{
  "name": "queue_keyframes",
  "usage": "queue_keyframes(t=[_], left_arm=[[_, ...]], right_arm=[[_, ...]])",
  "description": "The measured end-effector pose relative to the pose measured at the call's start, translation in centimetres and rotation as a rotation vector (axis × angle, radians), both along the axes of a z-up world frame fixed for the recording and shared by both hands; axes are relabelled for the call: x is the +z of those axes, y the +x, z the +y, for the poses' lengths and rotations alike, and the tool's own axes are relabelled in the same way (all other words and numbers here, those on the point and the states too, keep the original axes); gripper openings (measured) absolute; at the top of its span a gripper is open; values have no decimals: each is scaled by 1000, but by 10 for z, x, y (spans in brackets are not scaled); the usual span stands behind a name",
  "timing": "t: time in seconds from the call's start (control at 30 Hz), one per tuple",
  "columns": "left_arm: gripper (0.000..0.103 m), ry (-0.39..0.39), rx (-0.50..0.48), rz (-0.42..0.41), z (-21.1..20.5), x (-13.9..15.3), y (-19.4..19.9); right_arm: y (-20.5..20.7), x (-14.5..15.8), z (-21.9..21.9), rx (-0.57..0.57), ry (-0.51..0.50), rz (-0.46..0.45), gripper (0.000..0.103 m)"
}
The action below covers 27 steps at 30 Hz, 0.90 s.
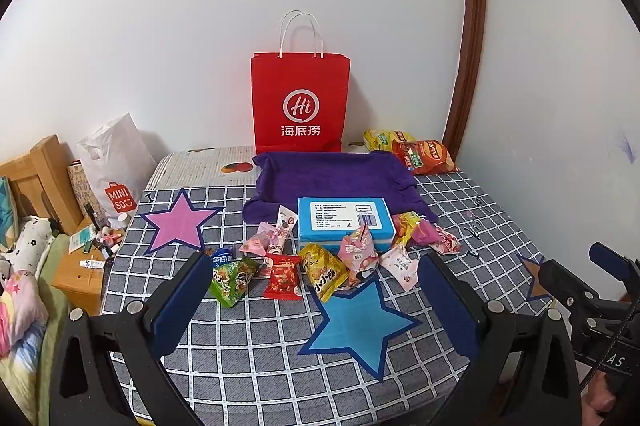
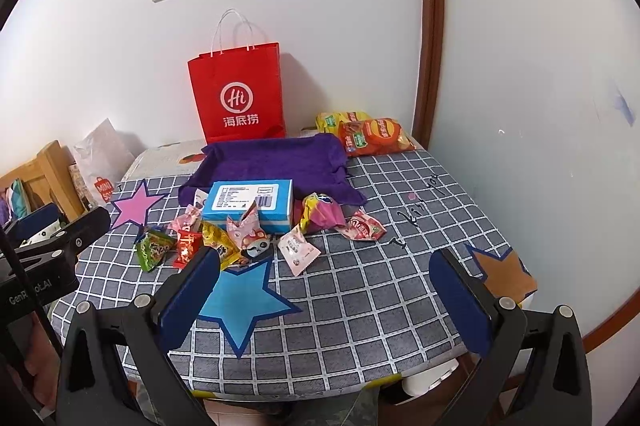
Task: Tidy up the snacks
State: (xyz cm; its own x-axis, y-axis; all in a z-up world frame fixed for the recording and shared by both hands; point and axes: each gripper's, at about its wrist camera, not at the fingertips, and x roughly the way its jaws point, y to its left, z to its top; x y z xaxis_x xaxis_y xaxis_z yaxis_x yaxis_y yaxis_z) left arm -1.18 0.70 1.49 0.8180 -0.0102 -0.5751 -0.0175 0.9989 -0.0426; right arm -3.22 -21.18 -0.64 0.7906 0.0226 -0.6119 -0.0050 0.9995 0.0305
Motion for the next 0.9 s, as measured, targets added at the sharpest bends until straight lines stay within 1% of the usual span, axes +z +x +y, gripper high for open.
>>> queue_keyframes(t=[0.9], left_arm=[[103, 0, -1, -3, 4, 0, -3]], right_arm=[[0, 3, 4, 8, 3, 0, 103]])
